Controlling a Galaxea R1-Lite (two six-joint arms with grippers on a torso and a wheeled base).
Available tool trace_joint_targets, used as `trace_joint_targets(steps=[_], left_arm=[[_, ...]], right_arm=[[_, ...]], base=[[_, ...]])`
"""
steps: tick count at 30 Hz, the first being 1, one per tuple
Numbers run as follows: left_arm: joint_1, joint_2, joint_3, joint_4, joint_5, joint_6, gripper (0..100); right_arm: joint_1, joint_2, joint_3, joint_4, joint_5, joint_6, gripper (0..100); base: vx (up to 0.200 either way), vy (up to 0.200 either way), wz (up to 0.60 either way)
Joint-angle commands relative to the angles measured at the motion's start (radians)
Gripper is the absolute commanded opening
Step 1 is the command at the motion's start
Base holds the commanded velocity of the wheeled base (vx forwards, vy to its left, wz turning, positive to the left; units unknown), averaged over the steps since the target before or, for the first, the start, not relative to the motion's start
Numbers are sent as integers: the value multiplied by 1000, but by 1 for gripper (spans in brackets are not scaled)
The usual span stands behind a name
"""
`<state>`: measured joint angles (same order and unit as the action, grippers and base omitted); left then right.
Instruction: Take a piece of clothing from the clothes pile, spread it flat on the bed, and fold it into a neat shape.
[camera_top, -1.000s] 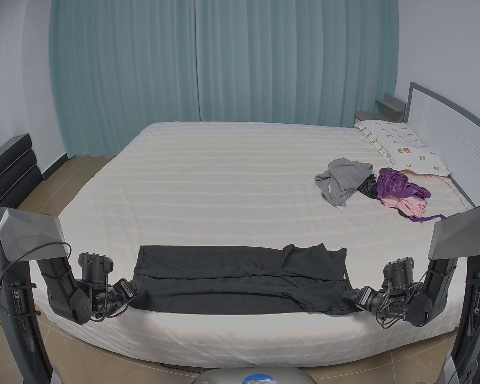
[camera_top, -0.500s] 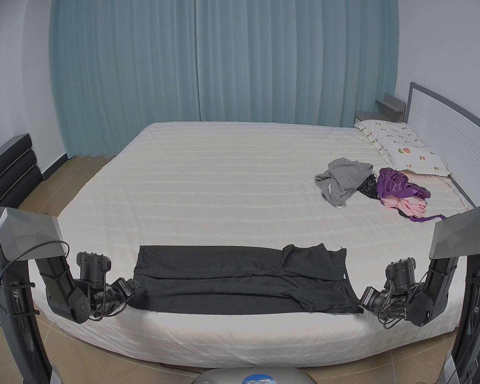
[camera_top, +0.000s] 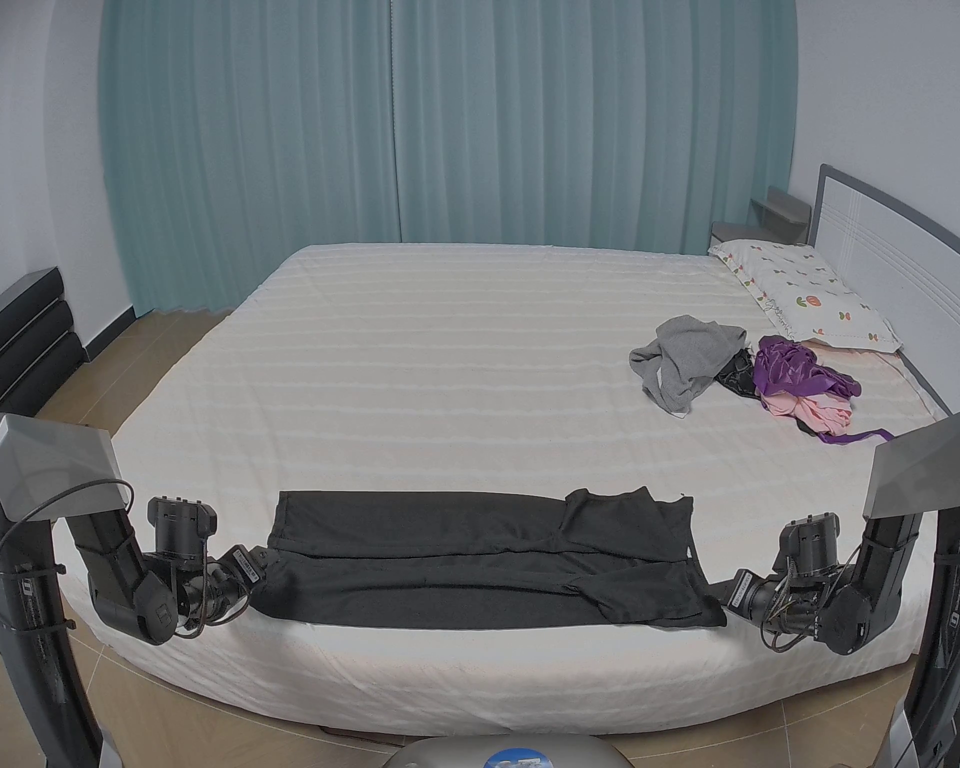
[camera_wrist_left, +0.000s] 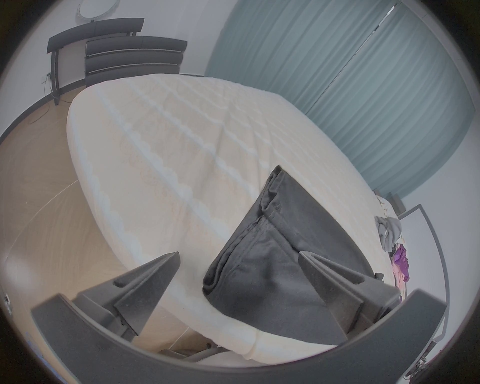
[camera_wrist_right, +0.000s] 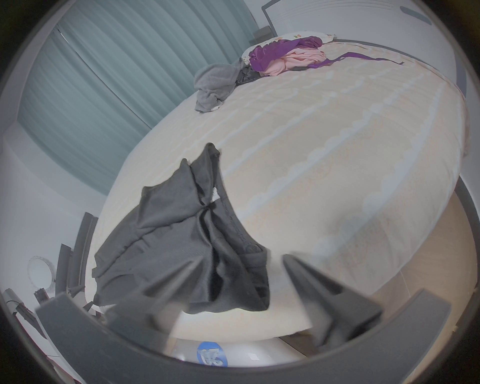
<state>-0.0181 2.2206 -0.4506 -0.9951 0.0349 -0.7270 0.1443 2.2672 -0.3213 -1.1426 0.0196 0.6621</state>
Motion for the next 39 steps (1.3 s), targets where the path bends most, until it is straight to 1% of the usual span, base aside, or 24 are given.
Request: trace_joint_targets(steps=[1,3,6,9,12,15,16,18,20,23,24,32,33,35,39], left_arm=[[12,-16,-3,-14,0,-2,100],[20,-18,-11,-16,2,-6,100],[26,-21,-16,-17,0,-40,100],[38,-21,-28,-22,-3,-51,100],[38,-19,-26,-22,-4,-51,100],[38,-21,-23,-22,-24,-52,100],[40,-26,-19,-22,-52,-52,100],[41,-27,-16,-22,-78,-54,100],[44,-27,-22,-22,-92,-54,100],[44,-26,-33,-22,-101,-52,100],[44,-22,-57,-14,-122,-54,100],[47,34,-200,7,-221,-35,100],[47,34,-200,7,-221,-35,100],[49,85,-280,47,-230,-2,100],[60,134,-344,67,-228,41,100]], right_arm=[[-3,-15,1,-17,7,8,100],[-17,-18,-2,-28,8,11,100],[-34,-17,-13,-40,10,22,100],[-49,-23,-21,-51,31,50,100],[-51,-28,-22,-52,43,59,100],[-49,-28,-24,-52,45,60,100],[-51,-25,-24,-52,48,62,100],[-54,-25,-27,-54,65,62,100],[-63,-28,-27,-54,88,70,100],[-63,-28,-28,-54,97,79,100],[-64,-26,-28,-54,97,82,100],[-55,-25,-28,-54,102,83,100],[-55,-25,-28,-54,102,83,100],[-51,-18,-27,-54,103,83,100],[-49,-12,-28,-52,103,83,100]], base=[[0,0,0],[0,0,0],[0,0,0],[200,0,0],[200,0,0],[200,0,0],[200,0,0],[200,0,0],[0,0,0],[0,0,0],[0,0,0],[0,0,0],[0,0,0],[0,0,0],[0,0,0]])
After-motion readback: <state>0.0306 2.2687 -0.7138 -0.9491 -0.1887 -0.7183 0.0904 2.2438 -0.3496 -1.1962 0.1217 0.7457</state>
